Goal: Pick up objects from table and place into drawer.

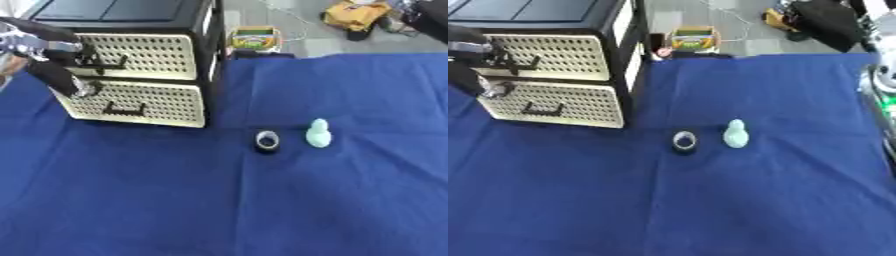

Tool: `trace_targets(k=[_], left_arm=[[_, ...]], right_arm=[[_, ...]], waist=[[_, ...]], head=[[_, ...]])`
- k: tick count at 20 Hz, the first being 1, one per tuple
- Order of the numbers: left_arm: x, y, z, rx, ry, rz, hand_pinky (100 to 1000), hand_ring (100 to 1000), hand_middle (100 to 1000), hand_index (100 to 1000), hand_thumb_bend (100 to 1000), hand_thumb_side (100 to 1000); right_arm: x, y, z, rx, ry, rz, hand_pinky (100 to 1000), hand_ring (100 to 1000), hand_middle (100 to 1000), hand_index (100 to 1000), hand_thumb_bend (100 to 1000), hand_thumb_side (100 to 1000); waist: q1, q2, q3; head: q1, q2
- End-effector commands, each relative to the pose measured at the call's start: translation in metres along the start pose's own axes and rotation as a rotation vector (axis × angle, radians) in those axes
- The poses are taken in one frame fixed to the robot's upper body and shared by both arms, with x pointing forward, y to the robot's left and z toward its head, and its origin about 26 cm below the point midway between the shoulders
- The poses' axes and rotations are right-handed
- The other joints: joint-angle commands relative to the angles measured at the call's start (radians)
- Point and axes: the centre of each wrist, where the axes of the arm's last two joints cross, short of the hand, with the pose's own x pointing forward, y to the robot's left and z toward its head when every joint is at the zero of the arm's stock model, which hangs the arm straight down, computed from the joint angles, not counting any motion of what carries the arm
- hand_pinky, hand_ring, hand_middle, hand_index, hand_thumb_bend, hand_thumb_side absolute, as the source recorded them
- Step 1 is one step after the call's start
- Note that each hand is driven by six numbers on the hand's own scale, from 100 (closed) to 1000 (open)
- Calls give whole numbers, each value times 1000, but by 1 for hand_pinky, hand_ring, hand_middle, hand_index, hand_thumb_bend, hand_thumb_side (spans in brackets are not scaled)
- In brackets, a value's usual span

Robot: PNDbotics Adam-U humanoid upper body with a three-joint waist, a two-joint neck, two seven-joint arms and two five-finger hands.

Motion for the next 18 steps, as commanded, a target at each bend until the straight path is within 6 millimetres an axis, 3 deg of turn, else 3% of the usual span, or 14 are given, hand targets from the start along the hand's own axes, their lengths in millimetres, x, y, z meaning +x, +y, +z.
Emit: trace_targets(k=[1,6,18], left_arm=[[-5,5,7,12,24,7,100,100,100,768,137,535],[-7,3,7,13,42,37,100,100,100,684,143,531],[-6,-3,19,25,47,-1,100,100,100,735,177,530]], right_arm=[[1,-10,-2,-34,-4,23,572,518,527,727,506,881],[0,-10,-1,-34,-3,23,571,516,525,725,506,881],[-3,-10,0,-44,13,25,572,516,522,724,504,888]], waist=[[-2,-27,2],[-3,-29,-2],[-9,-44,18]], head=[[5,-6],[6,-11],[-5,8]])
